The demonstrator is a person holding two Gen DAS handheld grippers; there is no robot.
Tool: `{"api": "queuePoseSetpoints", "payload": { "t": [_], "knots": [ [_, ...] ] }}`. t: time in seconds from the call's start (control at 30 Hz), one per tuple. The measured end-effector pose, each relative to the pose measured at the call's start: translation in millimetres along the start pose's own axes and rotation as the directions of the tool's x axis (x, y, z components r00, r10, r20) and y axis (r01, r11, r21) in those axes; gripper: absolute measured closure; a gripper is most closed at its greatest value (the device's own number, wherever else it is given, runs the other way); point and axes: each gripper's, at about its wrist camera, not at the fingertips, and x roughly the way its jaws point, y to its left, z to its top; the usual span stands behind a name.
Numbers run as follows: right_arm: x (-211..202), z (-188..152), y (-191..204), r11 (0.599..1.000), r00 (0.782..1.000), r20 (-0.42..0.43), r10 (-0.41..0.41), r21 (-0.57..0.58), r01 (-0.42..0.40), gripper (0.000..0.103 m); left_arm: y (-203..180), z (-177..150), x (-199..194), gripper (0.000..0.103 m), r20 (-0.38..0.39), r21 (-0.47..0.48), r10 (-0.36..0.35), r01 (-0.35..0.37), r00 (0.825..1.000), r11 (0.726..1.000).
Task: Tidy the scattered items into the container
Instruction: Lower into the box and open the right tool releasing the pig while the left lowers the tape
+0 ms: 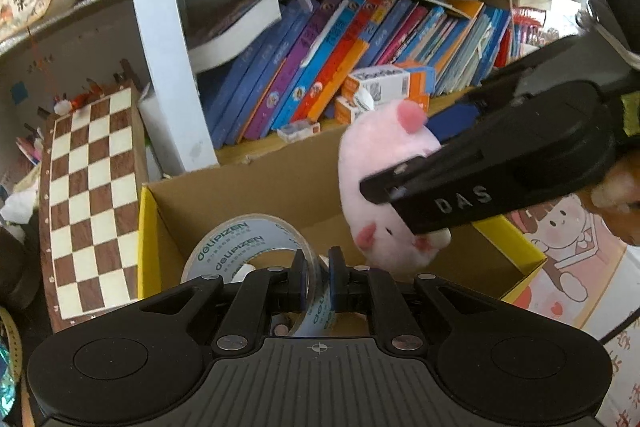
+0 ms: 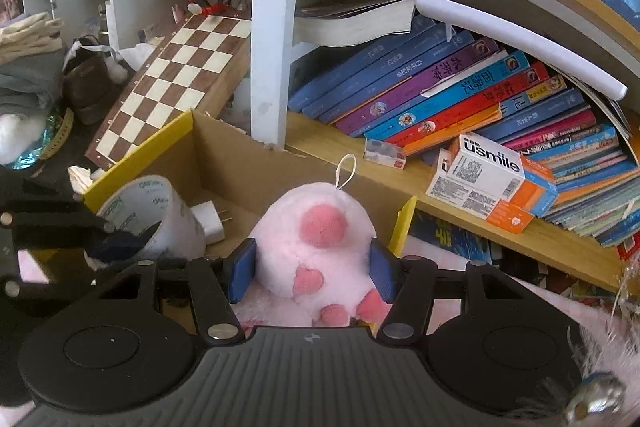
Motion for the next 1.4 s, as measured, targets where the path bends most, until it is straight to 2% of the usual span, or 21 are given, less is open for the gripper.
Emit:
{"api": "queuePoseSetpoints", "payload": {
  "t": [0.23, 0.37, 0.7, 0.73, 0.77, 0.8, 0.87, 1.23, 1.4],
  "knots": [
    [20.3, 7.9, 0.0, 1.0, 1.0, -0.014, 0.011, -0.013, -0.011, 0.047, -1.5, -5.8, 10.1, 0.093, -0.036, -0.009, -0.025, 0.024, 0.999, 1.0],
    [33.3, 10.1, -0.6, 1.0, 0.999, -0.039, 0.023, -0.007, -0.023, 0.047, 0.4, -7.9, 12.7, 0.088, -0.051, -0.01, -0.037, 0.036, 0.998, 0.999],
    [56.6, 12.8, -1.2, 1.0, 0.996, -0.082, 0.018, -0.004, -0.018, 0.046, -1.8, -9.5, 17.2, 0.088, -0.062, -0.003, -0.048, 0.048, 0.997, 0.999],
    [58.0, 12.8, -1.3, 1.0, 0.996, -0.084, 0.017, -0.006, -0.017, 0.046, -2.0, -9.3, 17.0, 0.086, -0.059, -0.005, -0.05, 0.05, 0.997, 0.999],
    [59.2, 12.8, -1.3, 1.0, 0.996, -0.087, 0.016, -0.007, -0.017, 0.046, -2.0, -9.0, 16.5, 0.08, -0.054, -0.007, -0.052, 0.052, 0.997, 0.999],
    [60.1, 12.5, -1.4, 1.0, 0.996, -0.089, 0.016, -0.008, -0.017, 0.046, -2.1, -8.8, 15.8, 0.069, -0.049, -0.009, -0.05, 0.05, 0.998, 0.999],
    [61.8, 11.7, -2.1, 1.0, 0.995, -0.094, 0.016, -0.006, -0.017, 0.046, -2.2, -8.7, 14.5, 0.057, -0.041, -0.009, -0.041, 0.041, 0.998, 0.999],
    [66.8, 9.3, -3.0, 1.0, 0.994, -0.109, 0.014, -0.008, -0.015, 0.046, 2.6, -9.4, 5.7, 0.057, -0.012, -0.033, -0.029, 0.029, 0.999, 0.999],
    [66.7, 10.0, -3.6, 1.0, 0.994, -0.108, 0.014, -0.003, -0.014, 0.042, 3.0, -9.0, 3.5, 0.056, -0.007, -0.031, -0.026, 0.026, 1.0, 0.999]
  ]
}}
